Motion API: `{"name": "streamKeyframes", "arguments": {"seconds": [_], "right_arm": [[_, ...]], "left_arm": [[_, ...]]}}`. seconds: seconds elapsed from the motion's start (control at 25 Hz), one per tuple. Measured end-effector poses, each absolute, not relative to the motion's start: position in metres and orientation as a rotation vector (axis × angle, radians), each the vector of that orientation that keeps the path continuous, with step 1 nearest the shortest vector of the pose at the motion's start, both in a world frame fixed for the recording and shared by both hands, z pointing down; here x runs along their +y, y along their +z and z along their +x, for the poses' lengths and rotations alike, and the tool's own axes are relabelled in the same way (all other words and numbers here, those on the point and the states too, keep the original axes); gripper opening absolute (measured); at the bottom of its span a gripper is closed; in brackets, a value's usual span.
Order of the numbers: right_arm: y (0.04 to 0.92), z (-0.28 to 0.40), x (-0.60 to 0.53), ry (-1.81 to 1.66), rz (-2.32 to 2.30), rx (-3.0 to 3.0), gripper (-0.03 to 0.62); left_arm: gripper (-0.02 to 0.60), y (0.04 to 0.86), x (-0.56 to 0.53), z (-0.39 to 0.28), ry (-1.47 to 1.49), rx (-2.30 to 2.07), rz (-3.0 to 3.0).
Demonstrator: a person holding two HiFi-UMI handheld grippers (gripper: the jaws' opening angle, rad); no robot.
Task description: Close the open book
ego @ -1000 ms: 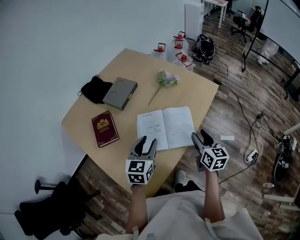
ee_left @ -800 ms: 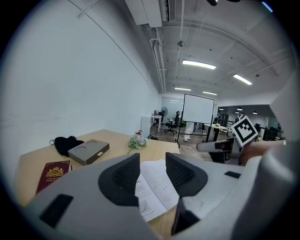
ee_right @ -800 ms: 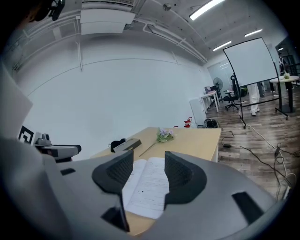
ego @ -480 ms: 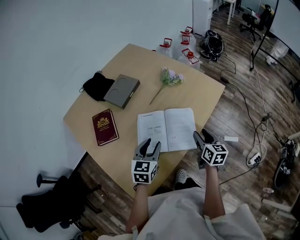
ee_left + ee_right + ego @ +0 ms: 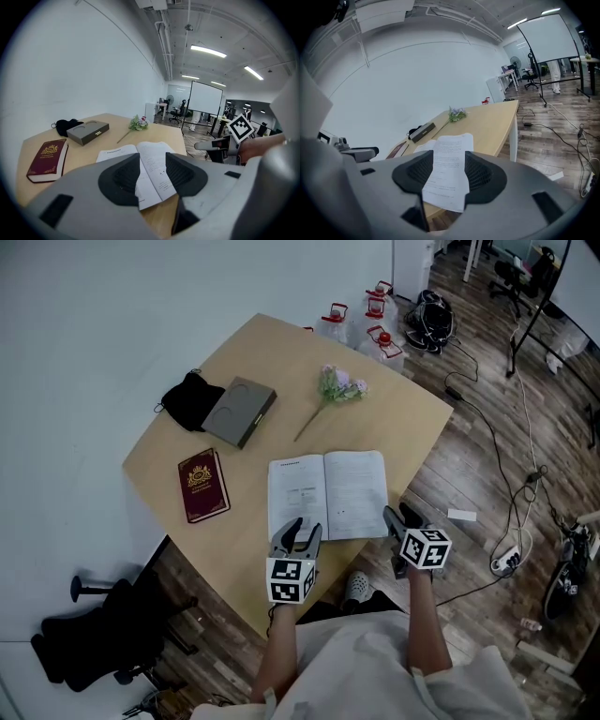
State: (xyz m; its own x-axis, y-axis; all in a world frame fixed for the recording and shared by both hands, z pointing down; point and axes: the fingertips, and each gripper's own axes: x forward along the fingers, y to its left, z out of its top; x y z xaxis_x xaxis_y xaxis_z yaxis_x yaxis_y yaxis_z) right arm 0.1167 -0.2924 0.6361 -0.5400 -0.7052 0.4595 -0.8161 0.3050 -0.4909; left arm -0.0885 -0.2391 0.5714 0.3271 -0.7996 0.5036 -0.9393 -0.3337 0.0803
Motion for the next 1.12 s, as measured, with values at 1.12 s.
{"name": "streamKeyframes", "arguments": {"seconds": [1.12], "right_arm": [[0.695, 0.117, -0.263, 1.227, 1.354, -2.326, 0.224]], "left_arm": [[0.176, 0.612, -0.221, -0.058, 0.55, -1.466, 2.226]]}}
